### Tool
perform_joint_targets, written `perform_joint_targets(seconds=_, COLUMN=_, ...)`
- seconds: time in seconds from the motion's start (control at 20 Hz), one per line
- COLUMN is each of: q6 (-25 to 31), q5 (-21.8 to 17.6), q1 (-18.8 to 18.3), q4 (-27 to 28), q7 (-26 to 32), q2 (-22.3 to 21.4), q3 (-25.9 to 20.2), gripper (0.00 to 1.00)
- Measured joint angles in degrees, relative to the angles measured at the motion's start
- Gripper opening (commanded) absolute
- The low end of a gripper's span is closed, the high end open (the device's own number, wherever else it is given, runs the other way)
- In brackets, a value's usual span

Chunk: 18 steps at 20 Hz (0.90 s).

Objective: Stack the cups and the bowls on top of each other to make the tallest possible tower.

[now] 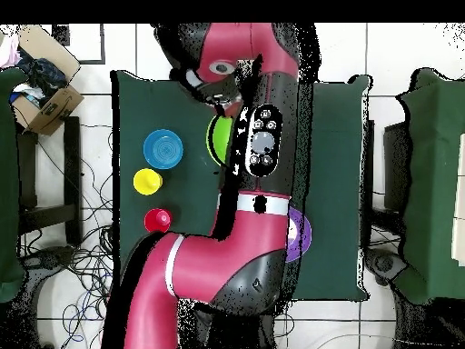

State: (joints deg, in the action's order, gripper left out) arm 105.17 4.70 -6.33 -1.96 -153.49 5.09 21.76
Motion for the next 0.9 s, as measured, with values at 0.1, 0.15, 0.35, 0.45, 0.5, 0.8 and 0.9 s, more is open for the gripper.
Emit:
perform_joint_targets(seconds=0.1, q6=0.0, q5=1.2, q1=0.0, q4=0.6, q7=0.0, q2=0.4, q3=1.1, gripper=0.00)
perform_joint_targets(seconds=0.15, q6=0.0, q5=1.6, q1=0.0, q4=0.8, q7=0.0, q2=0.5, q3=1.5, gripper=0.00)
perform_joint_targets(seconds=0.35, q6=0.0, q5=5.5, q1=-0.2, q4=2.0, q7=0.0, q2=1.8, q3=5.1, gripper=0.00)
perform_joint_targets(seconds=0.45, q6=0.0, q5=6.9, q1=-0.3, q4=2.3, q7=0.0, q2=2.3, q3=6.4, gripper=0.00)
perform_joint_targets(seconds=0.5, q6=0.0, q5=7.7, q1=-0.4, q4=2.5, q7=0.0, q2=2.6, q3=7.1, gripper=0.00)
perform_joint_targets(seconds=0.8, q6=-1.5, q5=15.2, q1=-1.1, q4=3.4, q7=0.0, q2=4.9, q3=14.1, gripper=0.00)
perform_joint_targets(seconds=0.9, q6=-2.0, q5=17.1, q1=-1.4, q4=3.6, q7=0.0, q2=5.6, q3=16.2, gripper=0.00)
